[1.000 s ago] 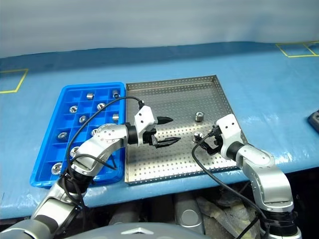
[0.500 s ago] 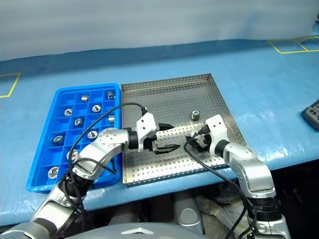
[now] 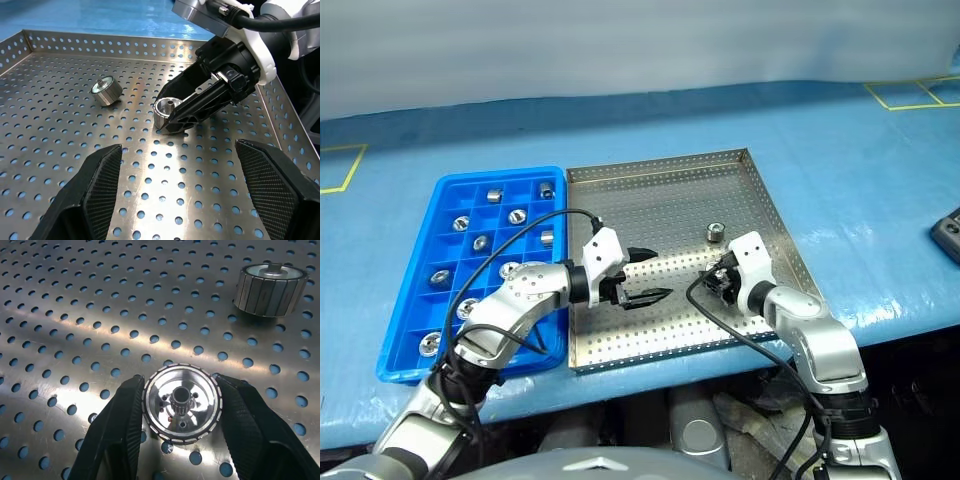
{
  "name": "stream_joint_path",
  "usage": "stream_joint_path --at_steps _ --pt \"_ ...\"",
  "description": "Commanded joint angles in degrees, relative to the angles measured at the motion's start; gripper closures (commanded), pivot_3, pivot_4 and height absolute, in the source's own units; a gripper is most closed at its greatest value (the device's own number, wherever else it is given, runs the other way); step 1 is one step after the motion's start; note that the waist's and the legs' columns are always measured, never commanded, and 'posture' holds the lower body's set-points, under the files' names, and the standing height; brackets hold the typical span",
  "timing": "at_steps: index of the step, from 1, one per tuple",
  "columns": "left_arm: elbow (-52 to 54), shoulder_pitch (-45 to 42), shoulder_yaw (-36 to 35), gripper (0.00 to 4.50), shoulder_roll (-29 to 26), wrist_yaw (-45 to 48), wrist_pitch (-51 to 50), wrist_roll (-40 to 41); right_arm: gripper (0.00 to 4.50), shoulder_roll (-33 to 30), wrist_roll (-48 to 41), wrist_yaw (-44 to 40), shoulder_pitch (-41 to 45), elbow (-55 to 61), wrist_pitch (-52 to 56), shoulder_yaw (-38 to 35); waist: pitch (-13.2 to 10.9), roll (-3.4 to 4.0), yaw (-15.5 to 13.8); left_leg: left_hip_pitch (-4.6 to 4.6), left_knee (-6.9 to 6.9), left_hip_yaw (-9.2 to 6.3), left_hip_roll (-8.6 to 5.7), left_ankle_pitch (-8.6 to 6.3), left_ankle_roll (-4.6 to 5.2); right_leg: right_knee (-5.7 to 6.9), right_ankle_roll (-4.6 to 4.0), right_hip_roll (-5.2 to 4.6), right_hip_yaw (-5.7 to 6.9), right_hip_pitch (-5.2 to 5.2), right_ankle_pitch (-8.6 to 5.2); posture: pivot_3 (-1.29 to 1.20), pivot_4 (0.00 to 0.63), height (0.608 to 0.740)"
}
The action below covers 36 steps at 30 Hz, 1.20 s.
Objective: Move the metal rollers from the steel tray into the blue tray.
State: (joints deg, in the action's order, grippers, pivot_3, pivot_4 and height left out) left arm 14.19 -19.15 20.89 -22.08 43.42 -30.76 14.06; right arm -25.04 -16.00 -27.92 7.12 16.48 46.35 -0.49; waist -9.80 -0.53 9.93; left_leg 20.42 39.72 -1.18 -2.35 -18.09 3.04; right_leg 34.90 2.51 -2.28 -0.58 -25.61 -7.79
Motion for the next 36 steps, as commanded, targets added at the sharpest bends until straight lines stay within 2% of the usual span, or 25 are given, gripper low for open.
stream_joint_path --at_steps 1,8,27,30,36 --pt "3.5 0.6 -1.7 0.54 -0.2 -0.4 -0.1 0.9 2.20 0.1 0.2 0.8 1.6 2.2 -1.7 -0.2 0.0 0.00 -0.1 0.00 0.00 0.00 0.00 0.00 0.00 0.00 0.00 0.00 0.00 0.00 0.00 -0.24 0.150 0.740" --pt "5.4 2.3 -3.2 0.54 -0.5 -1.2 -0.8 1.6 2.20 0.0 0.2 1.6 2.7 2.0 -0.6 0.7 0.0 0.00 -0.4 0.00 0.01 -0.01 0.00 0.00 0.00 0.00 0.00 0.00 0.00 0.00 0.01 -0.22 0.150 0.740" --pt "4.9 1.6 -3.1 0.54 -0.8 -1.4 -0.6 1.1 2.20 -2.9 0.5 1.6 -1.2 0.8 1.3 2.3 0.0 0.00 -3.0 0.00 0.14 0.09 0.00 -0.05 0.08 -0.01 0.02 -0.01 0.02 0.03 0.03 -0.23 0.150 0.740" --pt "4.7 1.4 -3.2 0.54 -0.8 -1.4 -0.5 1.0 2.74 -2.4 -0.2 1.9 -0.9 0.7 1.4 1.4 0.0 0.00 -3.0 0.00 0.17 0.11 -0.01 -0.06 0.10 -0.01 0.05 0.00 0.03 0.04 0.04 -0.23 0.150 0.740" --pt "5.0 1.8 -3.4 0.54 -0.9 -1.5 -0.5 1.0 2.77 -2.0 -0.5 1.6 0.1 1.3 0.8 2.3 0.0 0.00 -3.0 0.00 0.17 0.12 0.00 -0.06 0.11 -0.01 0.06 0.00 0.03 0.04 0.05 -0.23 0.150 0.740"
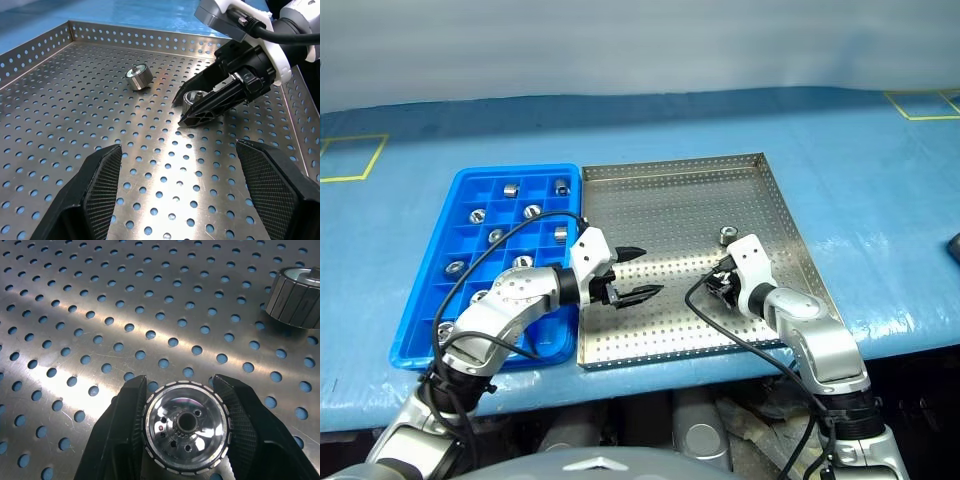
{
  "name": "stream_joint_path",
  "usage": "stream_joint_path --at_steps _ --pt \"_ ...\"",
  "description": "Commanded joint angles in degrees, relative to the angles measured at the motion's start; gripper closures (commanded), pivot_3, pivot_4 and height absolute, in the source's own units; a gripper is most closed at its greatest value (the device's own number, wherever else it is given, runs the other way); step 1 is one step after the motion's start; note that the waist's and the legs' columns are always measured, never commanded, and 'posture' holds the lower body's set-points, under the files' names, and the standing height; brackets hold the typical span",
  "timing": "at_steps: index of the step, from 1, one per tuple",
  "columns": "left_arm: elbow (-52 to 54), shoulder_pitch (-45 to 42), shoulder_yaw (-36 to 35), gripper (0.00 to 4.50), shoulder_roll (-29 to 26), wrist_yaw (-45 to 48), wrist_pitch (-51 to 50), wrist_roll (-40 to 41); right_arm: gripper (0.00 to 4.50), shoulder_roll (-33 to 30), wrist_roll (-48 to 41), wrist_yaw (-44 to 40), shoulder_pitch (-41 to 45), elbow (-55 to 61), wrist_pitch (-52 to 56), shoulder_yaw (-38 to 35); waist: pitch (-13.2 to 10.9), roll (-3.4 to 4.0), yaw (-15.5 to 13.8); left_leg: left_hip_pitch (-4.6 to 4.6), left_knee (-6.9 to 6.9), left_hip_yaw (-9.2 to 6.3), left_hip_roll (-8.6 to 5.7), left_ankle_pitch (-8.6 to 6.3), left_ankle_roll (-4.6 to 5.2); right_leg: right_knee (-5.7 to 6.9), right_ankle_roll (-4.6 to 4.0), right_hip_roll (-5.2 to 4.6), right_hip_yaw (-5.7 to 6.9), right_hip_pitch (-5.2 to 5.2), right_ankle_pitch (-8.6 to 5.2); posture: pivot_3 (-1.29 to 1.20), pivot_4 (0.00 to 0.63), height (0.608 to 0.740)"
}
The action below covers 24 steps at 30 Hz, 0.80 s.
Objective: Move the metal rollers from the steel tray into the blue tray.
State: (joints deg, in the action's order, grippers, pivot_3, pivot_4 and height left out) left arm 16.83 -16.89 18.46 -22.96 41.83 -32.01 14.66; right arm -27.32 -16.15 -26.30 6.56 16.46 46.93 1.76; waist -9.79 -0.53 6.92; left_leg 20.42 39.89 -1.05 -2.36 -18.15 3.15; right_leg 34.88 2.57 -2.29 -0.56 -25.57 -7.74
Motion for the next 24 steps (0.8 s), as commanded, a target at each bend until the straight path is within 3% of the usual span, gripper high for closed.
stream_joint_path --at_steps 1,10,24 --pt "2.5 -0.4 -0.9 0.54 -0.1 0.0 0.7 0.4 2.77 0.5 -0.4 -0.1 0.9 1.4 0.0 0.1 0.0 0.00 0.0 0.00 0.00 0.00 0.00 0.00 0.00 0.00 0.00 0.00 0.00 0.00 0.00 -0.23 0.150 0.740" --pt "9.1 4.6 -6.0 0.54 -1.7 -3.8 -1.3 1.3 2.77 5.6 -0.5 -0.8 6.8 4.9 -4.6 4.5 0.0 0.00 0.2 0.00 0.00 0.04 0.04 0.00 -0.01 0.02 0.01 0.00 -0.05 -0.07 0.02 -0.18 0.150 0.740" --pt "28.4 26.9 -33.6 0.54 -11.9 -10.1 -11.8 6.0 2.77 12.7 -1.3 -11.5 19.9 -2.2 -8.2 17.8 0.0 -0.02 -3.1 0.07 -0.05 -0.15 0.03 -0.01 -0.10 0.00 -0.44 -0.20 0.24 -0.15 0.07 -0.01 0.150 0.740"
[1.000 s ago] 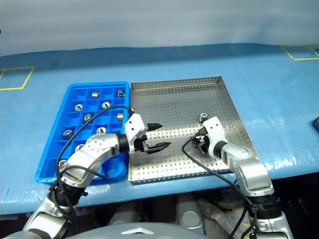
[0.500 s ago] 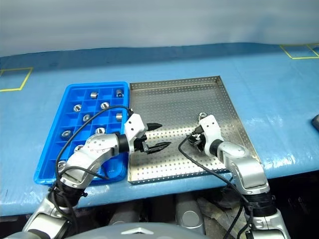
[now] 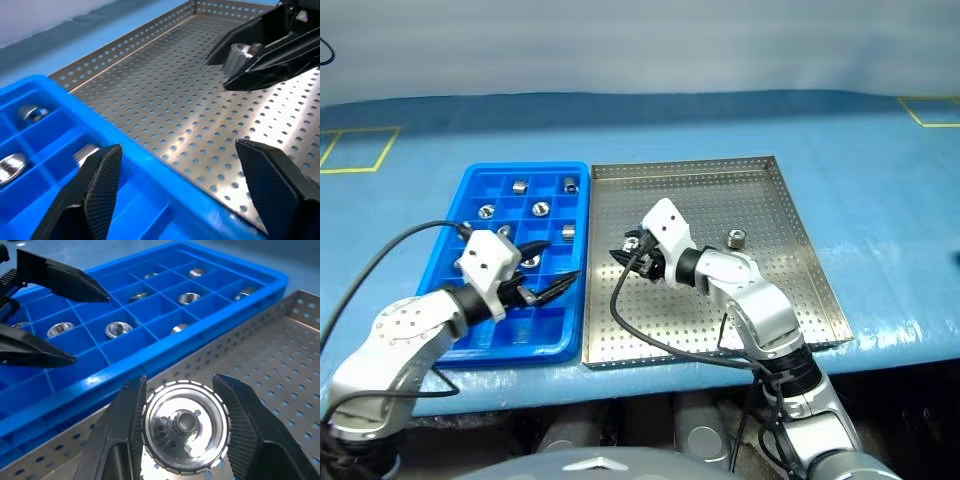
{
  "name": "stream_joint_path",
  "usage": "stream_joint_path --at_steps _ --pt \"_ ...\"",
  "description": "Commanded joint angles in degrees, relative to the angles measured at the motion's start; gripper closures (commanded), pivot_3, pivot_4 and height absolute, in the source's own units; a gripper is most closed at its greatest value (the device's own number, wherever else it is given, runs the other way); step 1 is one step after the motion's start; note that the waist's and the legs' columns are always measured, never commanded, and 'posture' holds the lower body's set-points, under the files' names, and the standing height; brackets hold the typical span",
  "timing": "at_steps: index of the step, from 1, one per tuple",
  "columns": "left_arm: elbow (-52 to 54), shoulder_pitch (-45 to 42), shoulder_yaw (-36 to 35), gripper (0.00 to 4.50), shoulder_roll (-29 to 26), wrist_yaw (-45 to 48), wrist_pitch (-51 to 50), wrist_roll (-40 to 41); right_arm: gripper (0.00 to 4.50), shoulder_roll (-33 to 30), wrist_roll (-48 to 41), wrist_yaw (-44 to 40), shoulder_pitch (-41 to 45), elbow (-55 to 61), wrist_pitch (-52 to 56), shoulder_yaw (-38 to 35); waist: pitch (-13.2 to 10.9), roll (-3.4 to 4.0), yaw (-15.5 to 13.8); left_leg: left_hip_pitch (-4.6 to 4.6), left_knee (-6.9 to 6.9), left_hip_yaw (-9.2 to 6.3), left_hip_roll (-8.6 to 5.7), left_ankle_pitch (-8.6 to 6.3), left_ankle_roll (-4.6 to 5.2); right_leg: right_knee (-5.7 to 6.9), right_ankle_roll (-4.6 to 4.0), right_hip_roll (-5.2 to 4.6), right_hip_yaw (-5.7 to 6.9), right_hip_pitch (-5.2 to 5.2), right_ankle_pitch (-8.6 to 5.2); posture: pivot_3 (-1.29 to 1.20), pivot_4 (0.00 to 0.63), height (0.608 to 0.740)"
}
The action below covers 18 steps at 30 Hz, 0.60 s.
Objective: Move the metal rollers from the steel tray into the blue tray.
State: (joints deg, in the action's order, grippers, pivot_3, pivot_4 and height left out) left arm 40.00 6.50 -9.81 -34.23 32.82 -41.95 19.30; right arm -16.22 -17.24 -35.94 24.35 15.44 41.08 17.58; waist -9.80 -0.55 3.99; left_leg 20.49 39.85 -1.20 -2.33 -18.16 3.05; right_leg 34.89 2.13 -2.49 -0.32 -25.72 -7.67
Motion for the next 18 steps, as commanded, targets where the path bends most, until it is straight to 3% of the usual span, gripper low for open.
stream_joint_path --at_steps 1,11,18 --pt "6.5 5.6 -7.2 0.54 -0.7 -1.5 -2.5 1.4 2.77 2.4 -0.1 -2.6 2.9 -2.1 -2.8 2.9 0.0 0.00 -0.5 0.00 0.00 0.00 0.01 0.02 -0.12 -0.01 -0.02 -0.02 0.02 -0.01 -0.01 -0.01 0.150 0.740" --pt "15.2 22.0 -19.1 0.54 3.5 -4.5 -3.4 2.1 2.77 7.5 0.2 -8.8 7.1 -7.0 -5.7 9.5 0.0 -0.03 -3.9 0.09 -0.04 -0.39 -0.02 0.05 -0.37 -0.05 -0.47 -0.06 0.58 0.04 -0.29 0.14 0.150 0.740" --pt "17.9 27.9 -21.1 0.54 6.4 -5.3 -2.5 2.8 2.77 11.1 0.8 -12.0 8.6 -10.6 -7.1 13.1 0.0 -0.04 -5.5 0.09 -0.15 -0.82 -0.01 0.17 -0.65 0.00 -0.44 -0.02 0.98 0.12 -0.58 0.19 0.150 0.740"
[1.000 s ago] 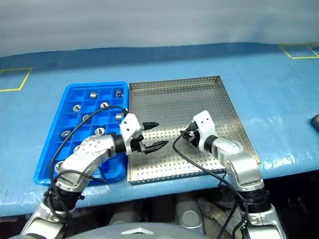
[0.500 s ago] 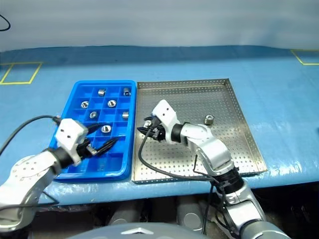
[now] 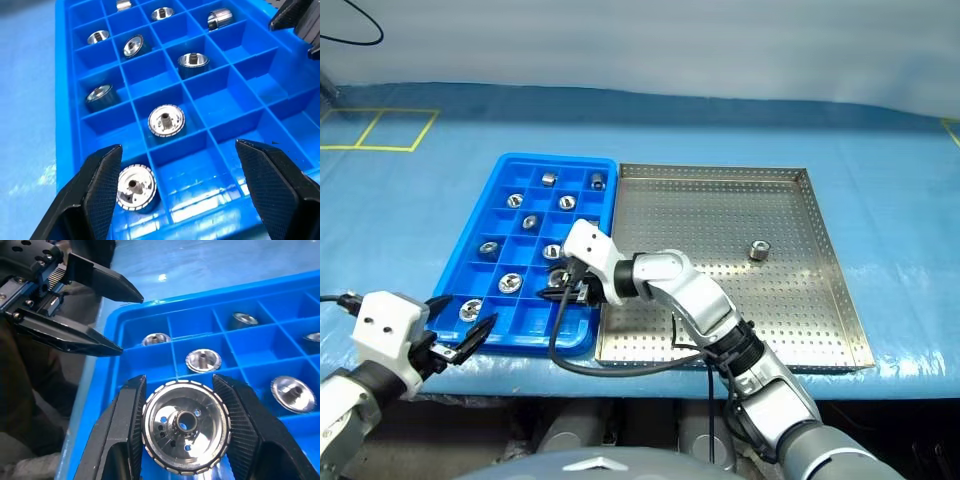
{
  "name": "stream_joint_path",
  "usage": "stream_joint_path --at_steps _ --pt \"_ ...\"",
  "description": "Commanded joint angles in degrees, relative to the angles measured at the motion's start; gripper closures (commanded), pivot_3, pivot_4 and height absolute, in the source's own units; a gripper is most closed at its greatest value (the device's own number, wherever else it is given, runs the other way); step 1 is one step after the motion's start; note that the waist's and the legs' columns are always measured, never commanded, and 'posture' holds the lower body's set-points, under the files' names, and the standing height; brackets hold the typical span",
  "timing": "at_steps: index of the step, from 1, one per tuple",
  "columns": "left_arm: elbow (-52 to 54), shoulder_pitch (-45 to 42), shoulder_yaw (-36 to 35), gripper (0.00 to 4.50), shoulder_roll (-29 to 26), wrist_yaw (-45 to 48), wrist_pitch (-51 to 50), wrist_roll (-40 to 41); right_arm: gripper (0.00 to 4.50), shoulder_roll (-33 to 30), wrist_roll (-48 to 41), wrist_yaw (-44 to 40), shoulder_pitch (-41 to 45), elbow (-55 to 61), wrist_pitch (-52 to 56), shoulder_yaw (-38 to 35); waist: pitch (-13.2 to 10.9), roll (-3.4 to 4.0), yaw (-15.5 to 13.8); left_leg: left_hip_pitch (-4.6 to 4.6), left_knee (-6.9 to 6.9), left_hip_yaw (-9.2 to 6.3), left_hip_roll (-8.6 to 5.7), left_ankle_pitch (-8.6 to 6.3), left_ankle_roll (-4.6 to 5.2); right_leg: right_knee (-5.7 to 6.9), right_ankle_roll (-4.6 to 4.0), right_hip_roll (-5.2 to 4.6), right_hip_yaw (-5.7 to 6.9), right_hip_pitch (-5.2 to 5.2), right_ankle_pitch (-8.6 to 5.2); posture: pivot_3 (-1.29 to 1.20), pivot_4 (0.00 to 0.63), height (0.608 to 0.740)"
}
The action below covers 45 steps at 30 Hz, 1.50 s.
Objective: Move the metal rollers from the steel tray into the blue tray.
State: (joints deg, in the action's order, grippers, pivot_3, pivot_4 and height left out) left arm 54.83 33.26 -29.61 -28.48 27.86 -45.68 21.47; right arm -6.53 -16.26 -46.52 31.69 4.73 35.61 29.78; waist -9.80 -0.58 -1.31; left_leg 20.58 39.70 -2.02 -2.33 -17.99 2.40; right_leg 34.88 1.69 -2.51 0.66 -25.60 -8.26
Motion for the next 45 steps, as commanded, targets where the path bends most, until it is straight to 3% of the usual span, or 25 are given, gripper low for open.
stream_joint_path --at_steps 1,26,32,40,45 --pt "3.3 1.8 -1.2 0.54 0.9 -0.4 1.2 0.6 2.77 1.9 0.0 -1.9 1.3 -0.7 -1.9 1.5 0.0 -0.01 -0.3 0.00 -0.04 -0.03 0.00 0.03 -0.06 0.00 0.00 0.01 0.02 0.00 -0.01 0.19 0.150 0.740" --pt "4.8 5.0 1.9 0.54 3.1 -0.4 2.8 3.0 2.77 9.5 4.9 -4.1 4.8 -16.7 -6.3 2.3 0.0 0.00 -1.2 0.00 -0.59 -0.94 0.04 0.39 -0.74 0.08 -0.48 0.18 0.60 0.00 -0.31 0.22 0.150 0.740" --pt "4.6 4.4 2.7 0.54 2.6 -0.5 2.7 3.0 0.83 10.3 4.7 -2.6 4.4 -16.4 -8.6 0.3 0.0 0.01 -1.2 0.01 -0.59 -1.13 0.04 0.44 -0.83 0.10 -0.54 0.17 0.83 0.04 -0.35 0.21 0.150 0.740" --pt "3.2 -1.5 6.7 0.54 0.7 0.2 2.6 4.8 0.83 8.5 2.8 1.8 4.1 -8.6 -7.5 -7.6 0.0 0.02 -1.2 0.06 -0.59 -1.36 0.03 0.51 -0.96 0.16 -0.60 0.15 1.04 0.07 -0.38 0.15 0.150 0.740" --pt "-0.7 -12.5 13.7 0.54 -1.6 0.8 2.6 5.5 0.83 -0.3 5.6 7.8 3.5 -2.6 -4.9 -15.2 0.0 0.01 -1.2 0.06 -0.57 -1.42 -0.03 0.54 -1.00 0.18 -0.60 0.10 1.10 0.13 -0.37 0.09 0.150 0.740"
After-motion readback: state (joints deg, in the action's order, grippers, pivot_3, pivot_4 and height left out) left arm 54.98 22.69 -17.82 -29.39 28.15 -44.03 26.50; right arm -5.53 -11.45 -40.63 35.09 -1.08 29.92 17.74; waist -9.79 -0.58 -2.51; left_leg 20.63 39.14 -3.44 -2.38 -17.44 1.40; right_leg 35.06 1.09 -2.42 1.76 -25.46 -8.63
